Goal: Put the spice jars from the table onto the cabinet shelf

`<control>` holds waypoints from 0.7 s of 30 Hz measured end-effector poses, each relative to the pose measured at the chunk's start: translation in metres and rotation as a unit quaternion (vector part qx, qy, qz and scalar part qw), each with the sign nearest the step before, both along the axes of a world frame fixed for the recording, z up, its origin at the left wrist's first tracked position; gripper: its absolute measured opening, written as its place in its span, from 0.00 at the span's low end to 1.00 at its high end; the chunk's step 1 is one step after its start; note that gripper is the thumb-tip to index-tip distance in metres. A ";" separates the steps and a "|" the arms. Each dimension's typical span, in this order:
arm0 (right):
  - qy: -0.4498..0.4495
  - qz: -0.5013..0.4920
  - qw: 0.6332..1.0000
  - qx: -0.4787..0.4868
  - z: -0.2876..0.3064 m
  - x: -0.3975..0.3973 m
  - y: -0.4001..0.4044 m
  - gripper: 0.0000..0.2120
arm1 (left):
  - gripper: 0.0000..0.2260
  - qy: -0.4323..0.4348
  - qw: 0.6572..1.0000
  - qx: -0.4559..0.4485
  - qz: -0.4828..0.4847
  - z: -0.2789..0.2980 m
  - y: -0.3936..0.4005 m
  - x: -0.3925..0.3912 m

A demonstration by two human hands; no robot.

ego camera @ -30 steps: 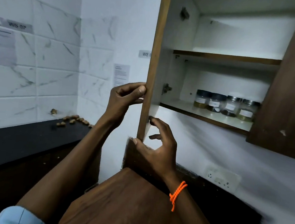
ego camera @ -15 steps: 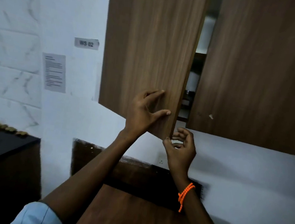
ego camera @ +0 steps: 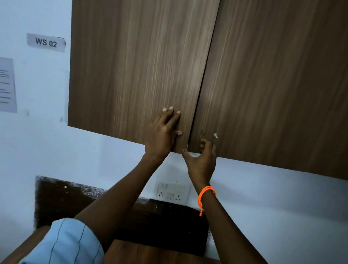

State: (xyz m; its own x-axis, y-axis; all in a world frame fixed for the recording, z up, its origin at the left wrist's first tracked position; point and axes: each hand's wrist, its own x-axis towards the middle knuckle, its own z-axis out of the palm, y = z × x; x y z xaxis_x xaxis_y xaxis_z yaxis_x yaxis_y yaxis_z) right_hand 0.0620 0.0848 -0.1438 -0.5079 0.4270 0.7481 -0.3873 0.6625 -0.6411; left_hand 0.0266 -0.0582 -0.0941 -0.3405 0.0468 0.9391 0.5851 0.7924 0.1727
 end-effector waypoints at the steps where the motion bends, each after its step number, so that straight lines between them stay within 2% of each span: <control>1: -0.010 -0.005 1.000 0.024 0.002 -0.005 0.003 0.29 | 0.29 -0.010 1.000 -0.006 0.004 0.002 0.002 -0.003; 8: -0.039 -0.067 0.976 0.205 0.014 -0.028 0.018 0.28 | 0.32 -0.056 0.998 -0.033 0.000 0.005 0.009 -0.022; 16: -0.066 -0.060 0.960 0.264 0.024 -0.032 0.029 0.28 | 0.33 -0.085 0.992 -0.087 0.042 0.008 0.009 -0.040; 21: -0.058 -0.050 0.962 0.262 0.046 -0.023 0.029 0.25 | 0.33 -0.106 0.987 -0.108 0.055 0.013 0.006 -0.033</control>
